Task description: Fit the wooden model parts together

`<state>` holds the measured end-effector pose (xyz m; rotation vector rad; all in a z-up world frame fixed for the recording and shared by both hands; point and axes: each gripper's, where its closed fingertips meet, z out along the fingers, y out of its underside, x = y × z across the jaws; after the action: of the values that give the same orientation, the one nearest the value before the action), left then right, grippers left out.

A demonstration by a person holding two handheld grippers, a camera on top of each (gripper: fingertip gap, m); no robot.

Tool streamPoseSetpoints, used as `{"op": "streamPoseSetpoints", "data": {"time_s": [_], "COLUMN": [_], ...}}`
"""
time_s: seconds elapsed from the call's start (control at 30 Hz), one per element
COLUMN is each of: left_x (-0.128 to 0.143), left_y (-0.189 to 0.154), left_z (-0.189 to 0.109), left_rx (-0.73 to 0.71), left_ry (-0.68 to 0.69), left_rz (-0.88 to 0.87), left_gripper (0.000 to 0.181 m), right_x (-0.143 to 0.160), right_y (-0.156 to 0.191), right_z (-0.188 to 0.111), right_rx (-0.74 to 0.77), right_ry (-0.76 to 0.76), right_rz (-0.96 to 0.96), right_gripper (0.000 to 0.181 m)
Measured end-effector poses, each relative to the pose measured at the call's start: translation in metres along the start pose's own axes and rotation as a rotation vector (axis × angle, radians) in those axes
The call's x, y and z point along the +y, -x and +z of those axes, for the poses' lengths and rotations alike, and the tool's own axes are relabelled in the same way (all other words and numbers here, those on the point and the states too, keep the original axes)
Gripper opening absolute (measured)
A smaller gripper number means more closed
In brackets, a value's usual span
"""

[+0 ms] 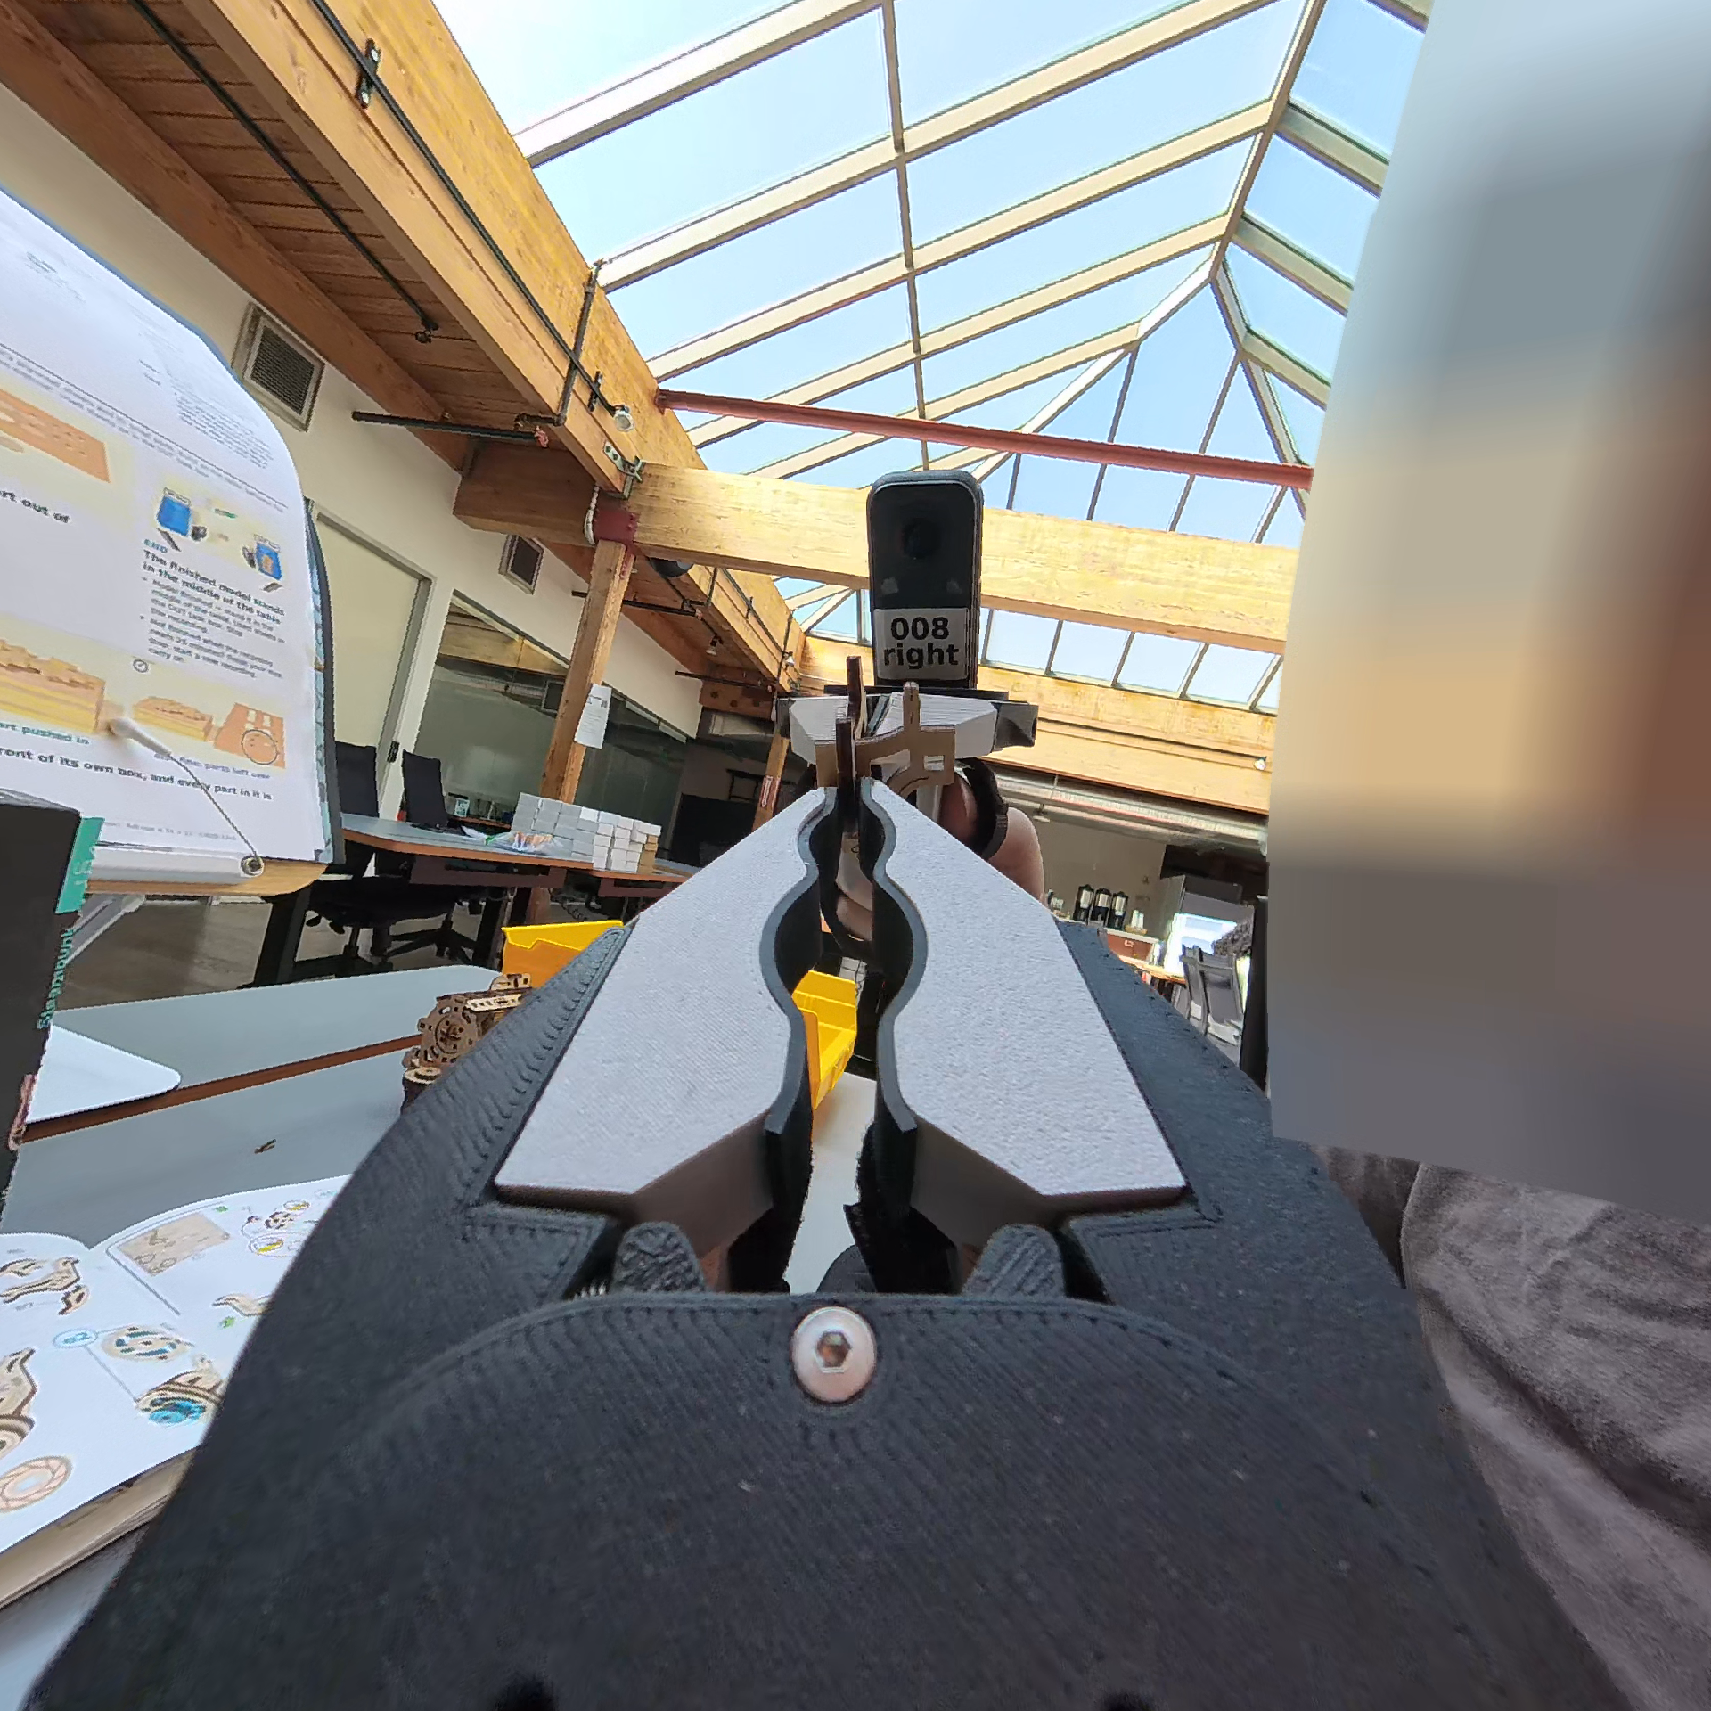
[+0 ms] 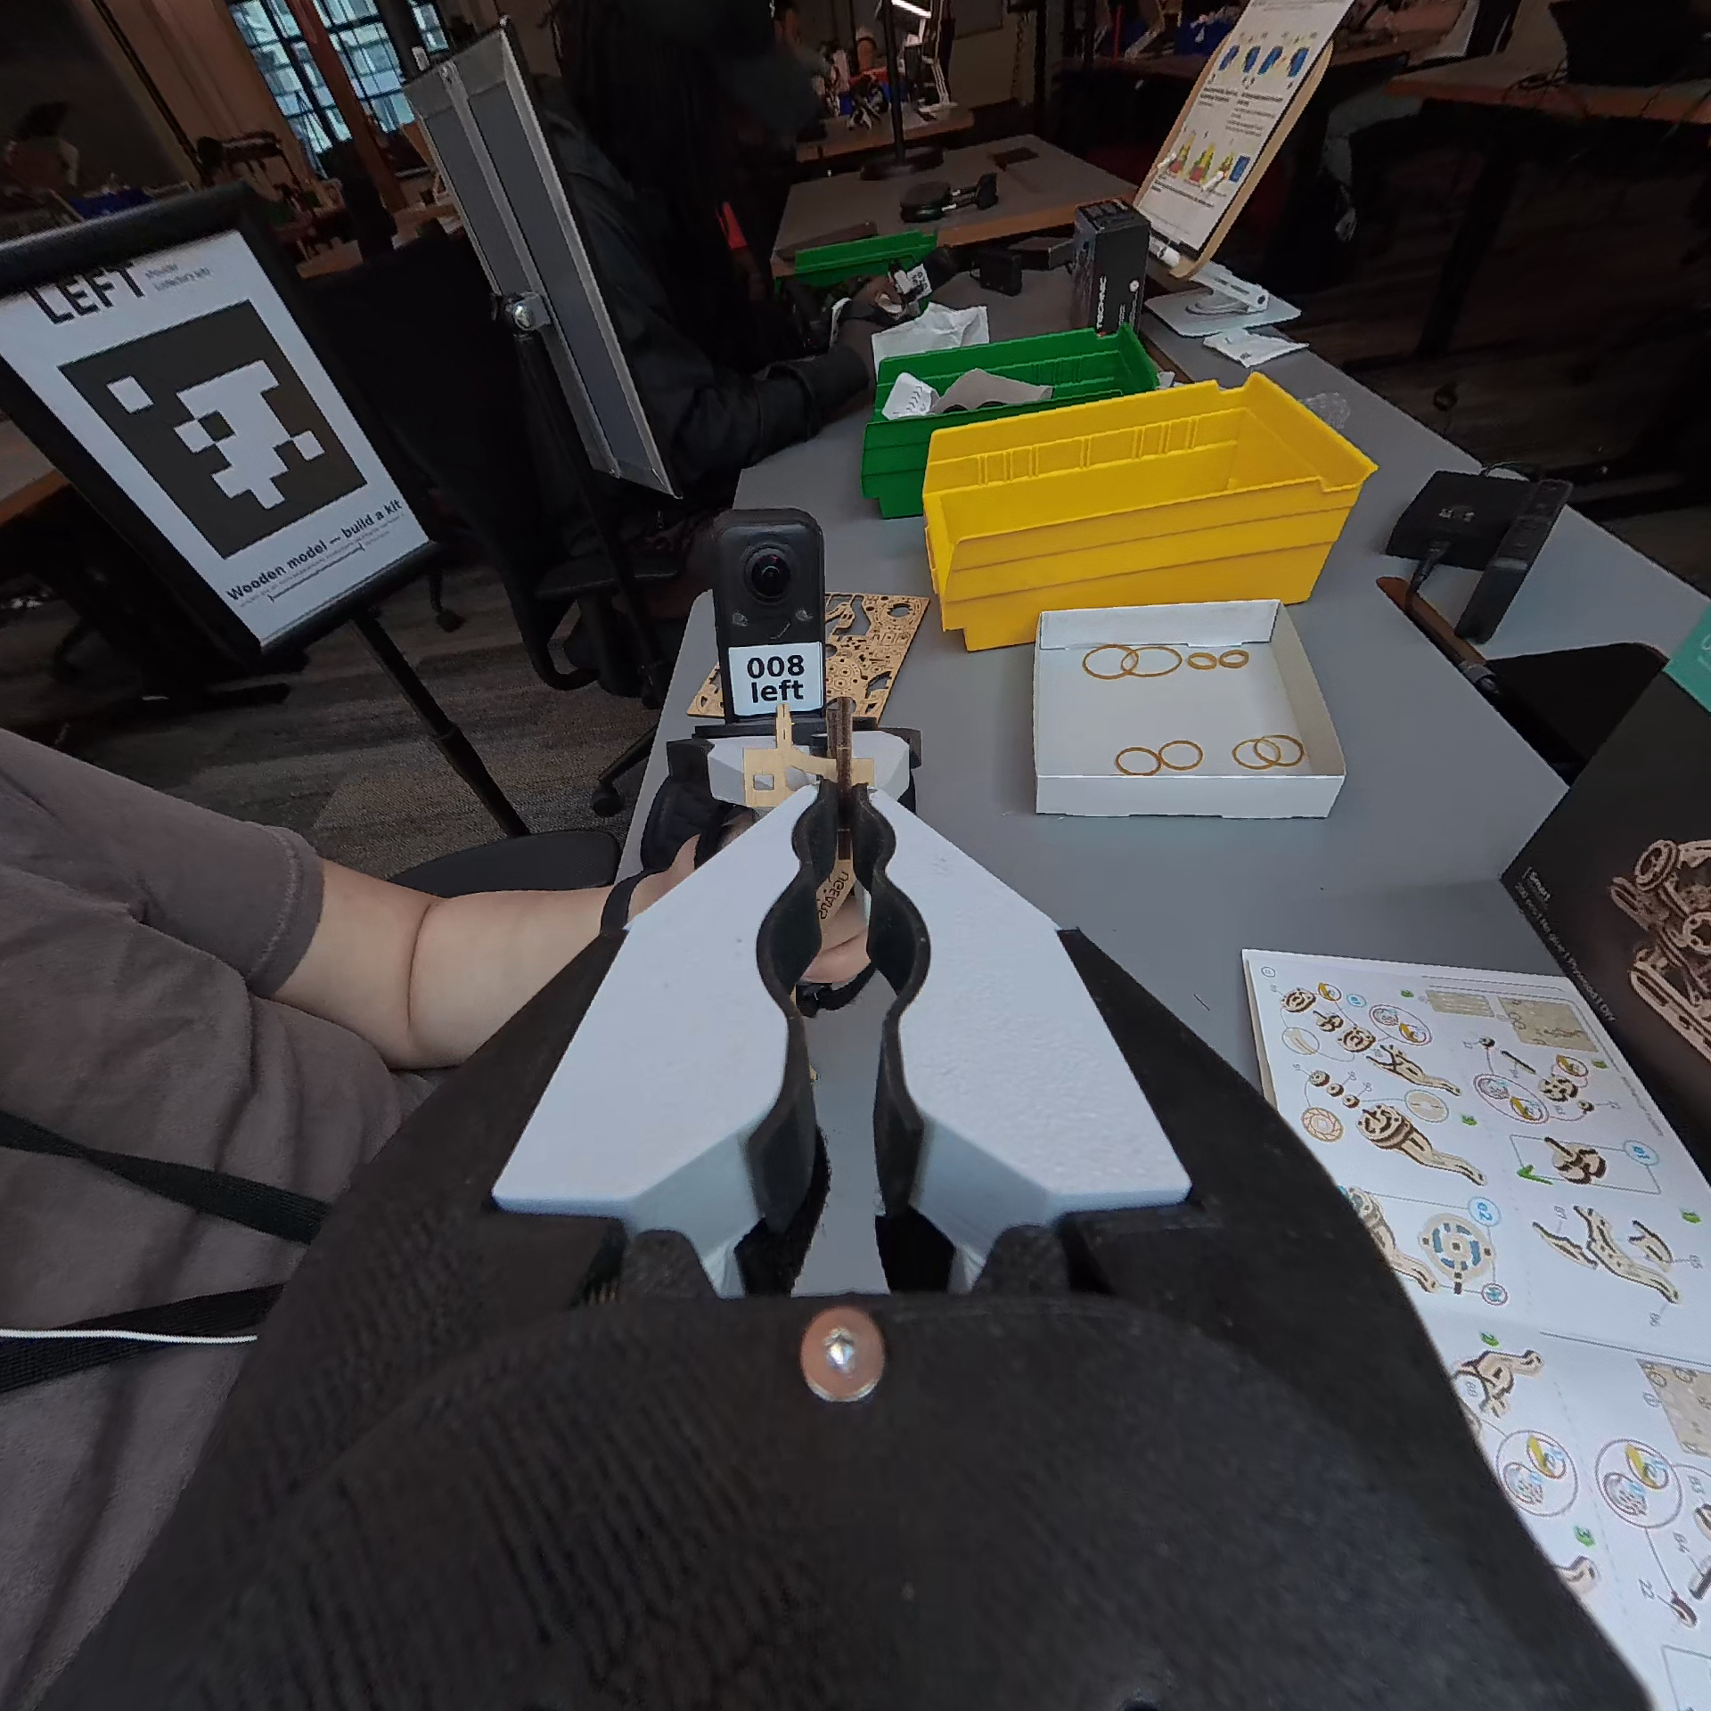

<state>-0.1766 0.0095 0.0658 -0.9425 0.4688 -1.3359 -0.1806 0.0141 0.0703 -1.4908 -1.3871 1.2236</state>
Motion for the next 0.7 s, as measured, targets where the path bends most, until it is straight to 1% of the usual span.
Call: {"op": "streamPoseSetpoints", "data": {"time_s": [0.23, 0.7], "left_x": [0.003, 0.014], "left_y": [0.000, -0.003], "left_z": [0.001, 0.006], "left_rx": [-0.009, 0.003], "left_ry": [0.022, 0.079], "left_rz": [0.010, 0.026], "left_gripper": [0.000, 0.000], "right_x": [0.002, 0.012], "right_y": [0.000, 0.001], "right_z": [-0.001, -0.011], "right_rx": [0.004, 0.001], "right_ry": [0.016, 0.103], "right_rz": [-0.011, 0.000], "right_gripper": [0.002, 0.002]}}
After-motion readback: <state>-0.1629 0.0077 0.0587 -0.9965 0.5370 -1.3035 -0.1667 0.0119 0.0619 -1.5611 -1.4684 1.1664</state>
